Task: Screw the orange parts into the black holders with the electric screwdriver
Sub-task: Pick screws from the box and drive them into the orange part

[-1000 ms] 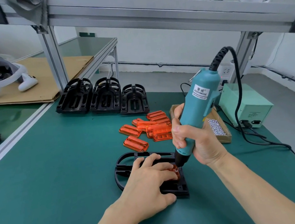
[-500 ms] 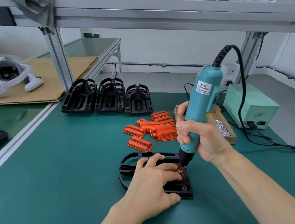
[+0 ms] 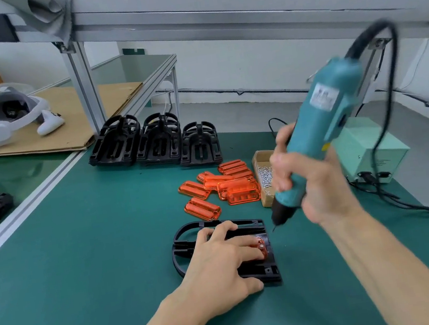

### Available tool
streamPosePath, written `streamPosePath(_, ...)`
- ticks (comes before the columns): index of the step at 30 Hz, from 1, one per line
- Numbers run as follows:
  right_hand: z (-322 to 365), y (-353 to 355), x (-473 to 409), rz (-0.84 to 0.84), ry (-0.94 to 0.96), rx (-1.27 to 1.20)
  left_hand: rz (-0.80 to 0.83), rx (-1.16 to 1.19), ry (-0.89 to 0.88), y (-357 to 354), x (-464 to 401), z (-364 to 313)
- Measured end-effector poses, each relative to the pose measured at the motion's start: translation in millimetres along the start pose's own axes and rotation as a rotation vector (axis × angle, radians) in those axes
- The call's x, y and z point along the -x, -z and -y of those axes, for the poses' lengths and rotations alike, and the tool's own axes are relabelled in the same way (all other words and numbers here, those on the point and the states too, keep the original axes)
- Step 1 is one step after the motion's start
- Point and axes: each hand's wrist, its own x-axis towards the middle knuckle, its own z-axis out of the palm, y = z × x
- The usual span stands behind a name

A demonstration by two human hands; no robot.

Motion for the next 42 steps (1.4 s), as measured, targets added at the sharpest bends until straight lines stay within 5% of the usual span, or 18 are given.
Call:
streamPosePath(9,25,35,-6,-0.352,0.157,-0.231,0.027,-0.006,-0.037,4,2,-1)
streamPosePath(16,20,63,13,-0.587,0.242,-0.295,-0.217,0.295,0.013,33,-63,-10)
streamPosePath(27,15,68,25,-0.613,0.214,-0.274,0.037,-0.031,0.131,10,-185,-25)
streamPosePath(36,12,73,25,-0.641,0.199,-0.258,0.268,0.117,0.089,3,-205,-29)
streamPosePath(42,7,70,25,-0.628,0.182,-0.259,0.278,0.08,0.084,1,-208,-29)
